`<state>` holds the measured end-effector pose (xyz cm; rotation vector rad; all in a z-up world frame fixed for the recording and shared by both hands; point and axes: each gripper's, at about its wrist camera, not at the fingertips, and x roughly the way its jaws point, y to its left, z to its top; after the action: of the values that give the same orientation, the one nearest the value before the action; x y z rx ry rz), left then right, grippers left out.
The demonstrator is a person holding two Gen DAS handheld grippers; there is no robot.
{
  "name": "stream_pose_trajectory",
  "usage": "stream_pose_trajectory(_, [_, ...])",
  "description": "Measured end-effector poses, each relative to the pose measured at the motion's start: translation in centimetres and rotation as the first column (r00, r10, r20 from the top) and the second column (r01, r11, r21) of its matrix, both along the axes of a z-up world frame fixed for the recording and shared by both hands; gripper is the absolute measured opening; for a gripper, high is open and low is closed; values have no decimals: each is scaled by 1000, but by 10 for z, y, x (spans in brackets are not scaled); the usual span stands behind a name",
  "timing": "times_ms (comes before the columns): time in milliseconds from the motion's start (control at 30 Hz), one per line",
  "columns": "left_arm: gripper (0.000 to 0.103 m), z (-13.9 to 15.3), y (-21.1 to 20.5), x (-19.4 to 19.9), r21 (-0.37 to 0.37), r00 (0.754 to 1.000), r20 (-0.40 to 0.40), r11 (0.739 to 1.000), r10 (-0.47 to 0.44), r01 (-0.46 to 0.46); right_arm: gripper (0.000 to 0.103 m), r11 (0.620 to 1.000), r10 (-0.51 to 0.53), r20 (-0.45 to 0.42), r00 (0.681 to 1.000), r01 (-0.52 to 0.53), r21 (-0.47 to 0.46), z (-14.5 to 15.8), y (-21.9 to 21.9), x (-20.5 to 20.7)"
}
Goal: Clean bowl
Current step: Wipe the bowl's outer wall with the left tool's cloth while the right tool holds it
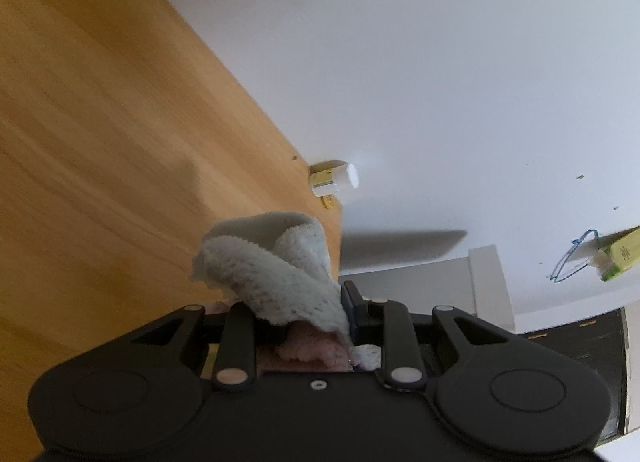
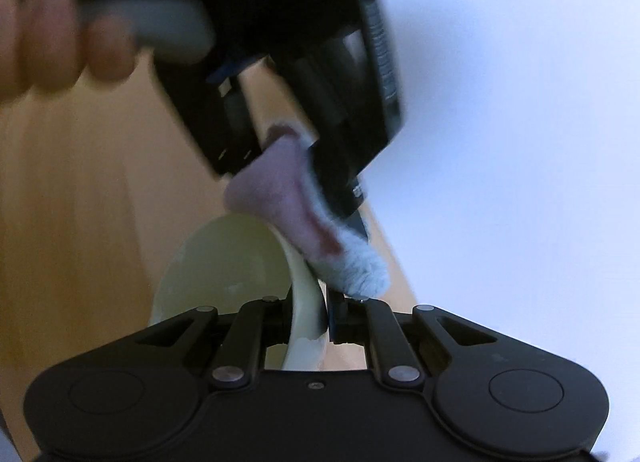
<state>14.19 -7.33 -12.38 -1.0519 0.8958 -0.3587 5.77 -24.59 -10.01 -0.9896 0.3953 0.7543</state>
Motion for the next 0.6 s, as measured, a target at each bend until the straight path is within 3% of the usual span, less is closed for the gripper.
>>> stream_pose_trajectory(167, [24, -1, 2, -5, 37, 1000, -2, 999, 4, -4, 15, 999, -39, 25, 999, 39, 12, 5, 3, -5])
stream_pose_trajectory(400, [24, -25, 11, -6, 61, 993, -104, 997, 59, -53, 15, 994, -104, 16, 994, 103, 45, 13, -3, -10])
stream_pose_trajectory(600, [22, -14, 8, -8, 31, 996, -80, 999, 45, -42, 15, 987, -140, -30, 990, 142, 80, 21, -8, -8])
